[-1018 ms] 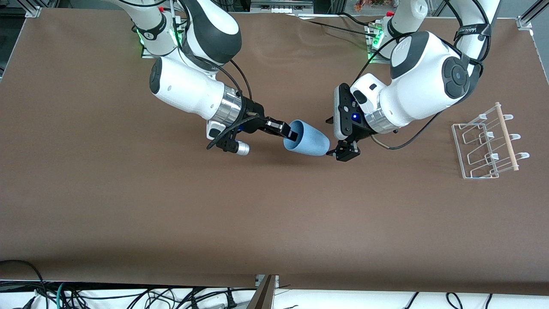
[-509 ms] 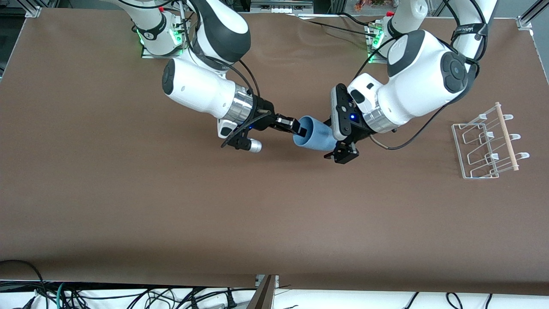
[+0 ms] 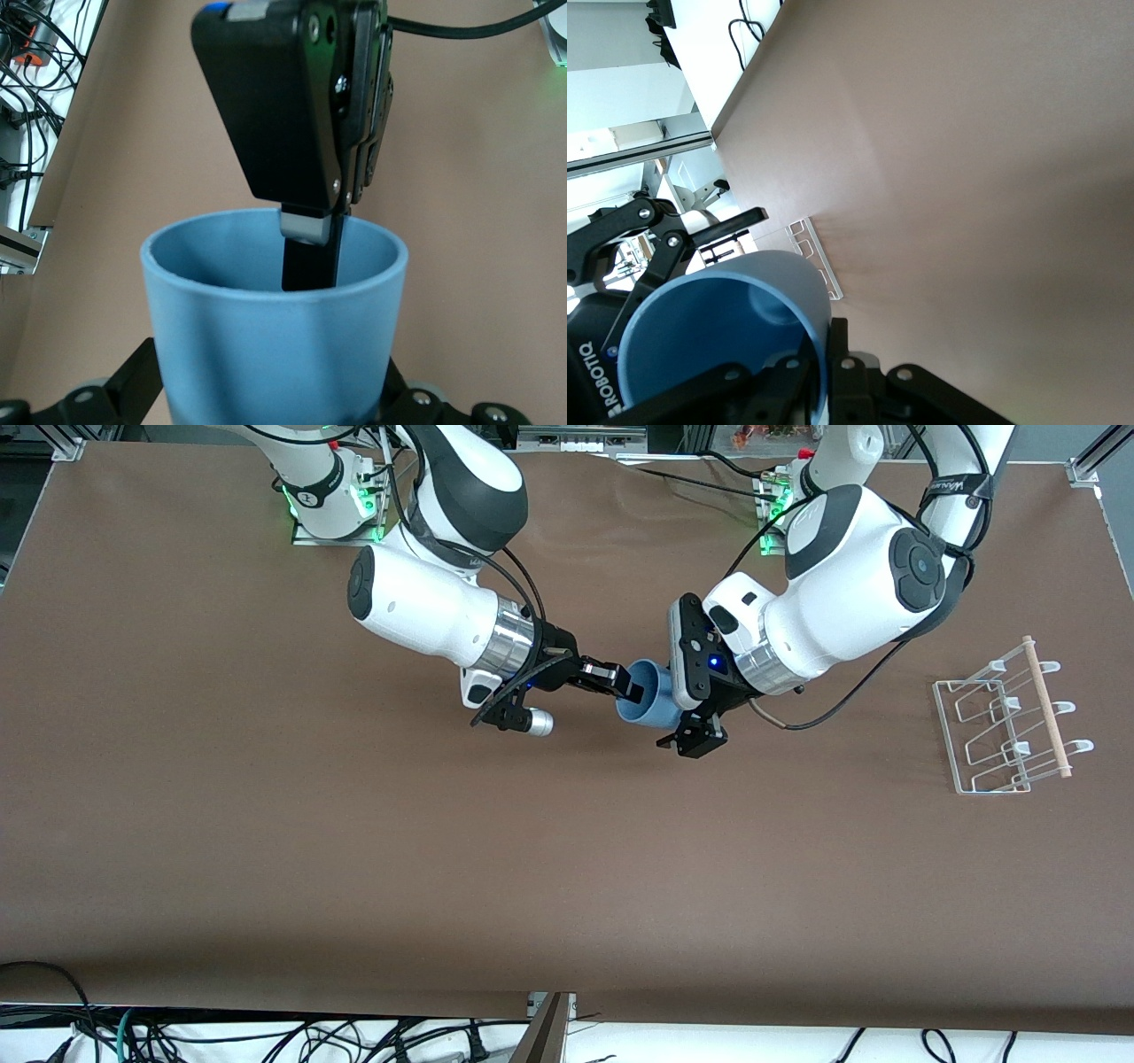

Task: Transfer cup to left arm and place on rack
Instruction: 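Open the right gripper while the left gripper carries the cup away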

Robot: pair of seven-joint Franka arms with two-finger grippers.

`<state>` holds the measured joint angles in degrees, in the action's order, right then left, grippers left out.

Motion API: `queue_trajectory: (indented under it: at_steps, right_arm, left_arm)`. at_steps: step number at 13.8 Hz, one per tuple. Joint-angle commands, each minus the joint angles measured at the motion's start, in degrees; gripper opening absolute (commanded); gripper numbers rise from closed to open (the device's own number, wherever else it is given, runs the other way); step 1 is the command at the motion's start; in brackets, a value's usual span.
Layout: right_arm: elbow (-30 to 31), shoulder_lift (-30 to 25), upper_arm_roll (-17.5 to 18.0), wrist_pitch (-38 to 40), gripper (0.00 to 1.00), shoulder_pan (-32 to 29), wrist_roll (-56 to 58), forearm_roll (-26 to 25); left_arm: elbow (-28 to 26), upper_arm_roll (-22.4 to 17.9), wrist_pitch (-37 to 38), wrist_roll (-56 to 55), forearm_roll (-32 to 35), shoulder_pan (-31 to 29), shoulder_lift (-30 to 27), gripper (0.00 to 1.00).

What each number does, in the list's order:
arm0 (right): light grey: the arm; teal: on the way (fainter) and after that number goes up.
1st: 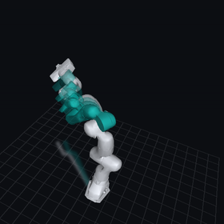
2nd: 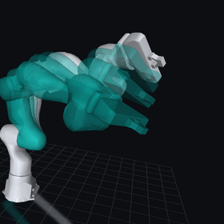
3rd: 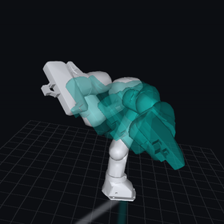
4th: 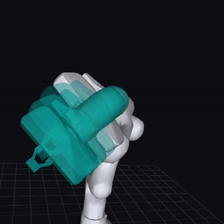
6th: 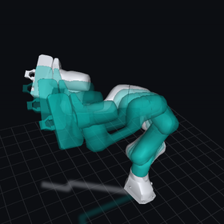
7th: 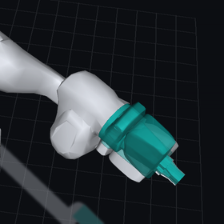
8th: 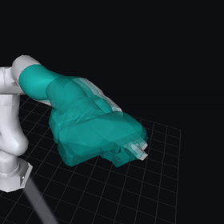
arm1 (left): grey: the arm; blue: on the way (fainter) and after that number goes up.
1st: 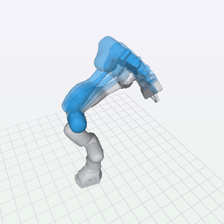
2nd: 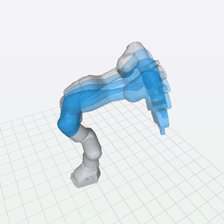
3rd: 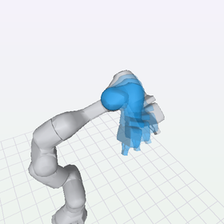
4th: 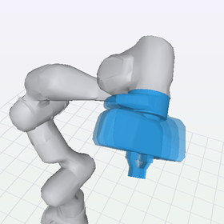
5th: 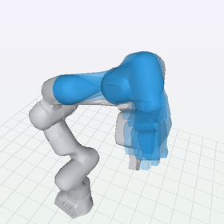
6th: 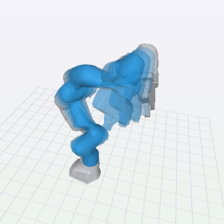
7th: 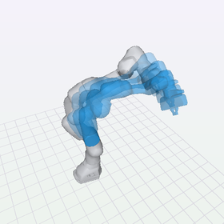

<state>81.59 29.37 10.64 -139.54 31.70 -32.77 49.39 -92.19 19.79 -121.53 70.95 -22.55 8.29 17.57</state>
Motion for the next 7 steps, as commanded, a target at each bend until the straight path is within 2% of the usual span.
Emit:
queue_trajectory:
  at_steps: [1,6,7]
  right_arm:
    - [-2.1,0.4,0.7,0.0,0.0,0.7,0.1,1.2]
    - [-2.4,0.3,0.7,0.0,0.0,0.7,0.0,1.2]
    - [-2.4,0.2,0.7,0.0,0.31,0.7,-0.3,1.3]
  left_arm:
    - [-0.7,0.4,-1.5,-1.4,0.7,0.1,0.4,0.0]
    - [-0.4,0.4,-1.3,-3.4,0.5,0.0,0.4,0.0]
    - [-0.4,0.4,-1.2,-3.5,0.4,-0.1,0.4,0.0]
